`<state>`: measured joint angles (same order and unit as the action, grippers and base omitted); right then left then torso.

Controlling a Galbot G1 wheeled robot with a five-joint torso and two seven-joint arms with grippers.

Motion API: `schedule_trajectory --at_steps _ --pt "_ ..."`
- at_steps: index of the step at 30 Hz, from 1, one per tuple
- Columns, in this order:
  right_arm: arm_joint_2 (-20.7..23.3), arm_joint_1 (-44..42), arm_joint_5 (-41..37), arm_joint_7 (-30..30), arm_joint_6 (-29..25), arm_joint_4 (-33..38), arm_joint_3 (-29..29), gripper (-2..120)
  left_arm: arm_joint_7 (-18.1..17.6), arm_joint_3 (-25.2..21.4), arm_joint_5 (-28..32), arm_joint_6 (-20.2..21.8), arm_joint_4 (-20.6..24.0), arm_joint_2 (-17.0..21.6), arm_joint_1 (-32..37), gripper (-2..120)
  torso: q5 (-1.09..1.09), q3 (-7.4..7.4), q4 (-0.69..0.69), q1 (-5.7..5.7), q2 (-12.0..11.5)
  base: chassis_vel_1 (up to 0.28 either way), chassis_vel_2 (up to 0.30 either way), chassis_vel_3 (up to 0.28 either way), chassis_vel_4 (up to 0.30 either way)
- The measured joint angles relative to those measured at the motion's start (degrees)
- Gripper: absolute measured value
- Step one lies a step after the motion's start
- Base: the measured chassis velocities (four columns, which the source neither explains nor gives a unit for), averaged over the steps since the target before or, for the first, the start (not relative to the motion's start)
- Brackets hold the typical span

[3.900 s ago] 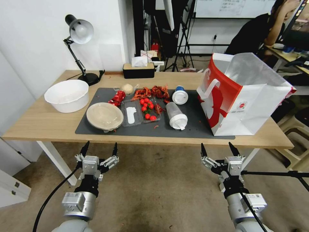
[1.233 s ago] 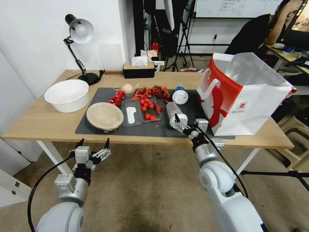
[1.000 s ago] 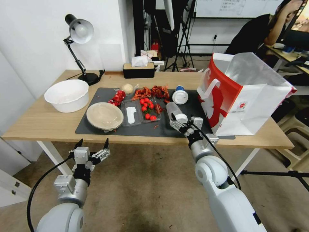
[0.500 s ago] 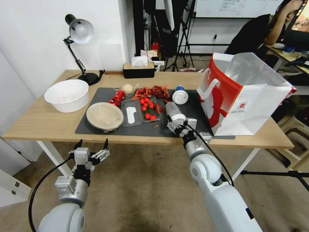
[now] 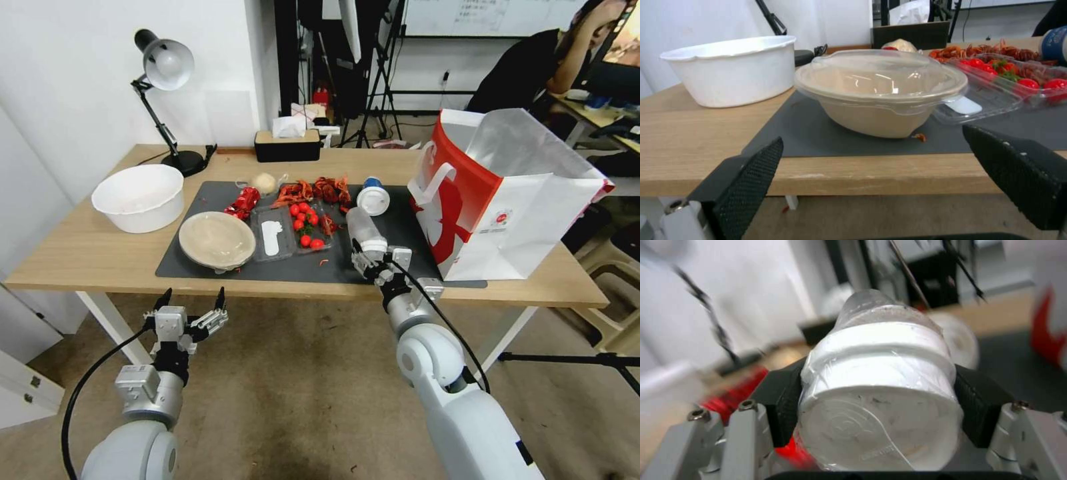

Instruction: Pick up the trash from the table and place it into the takeout bag.

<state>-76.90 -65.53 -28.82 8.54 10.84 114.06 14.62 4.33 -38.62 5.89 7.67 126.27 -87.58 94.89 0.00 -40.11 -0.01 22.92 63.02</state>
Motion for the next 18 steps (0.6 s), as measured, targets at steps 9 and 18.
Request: schedule_trajectory --at_steps 9,18 --pt "6.2 5.1 -12.2 -8.4 -6.6 8.8 5.9 67 0.0 0.4 -0.9 -0.6 0.0 -0.4 0.3 100 0.01 0.00 0.00 0.00 0.0 0.000 0.000 0.000 0.000" --pt "14.4 13.4 -16.8 3.5 -1.8 8.2 17.2 67 0.2 0.7 -1.7 -1.4 0.1 -0.8 0.9 100 0.00 0.00 -0.01 0.00 0.0 0.000 0.000 0.000 0.000"
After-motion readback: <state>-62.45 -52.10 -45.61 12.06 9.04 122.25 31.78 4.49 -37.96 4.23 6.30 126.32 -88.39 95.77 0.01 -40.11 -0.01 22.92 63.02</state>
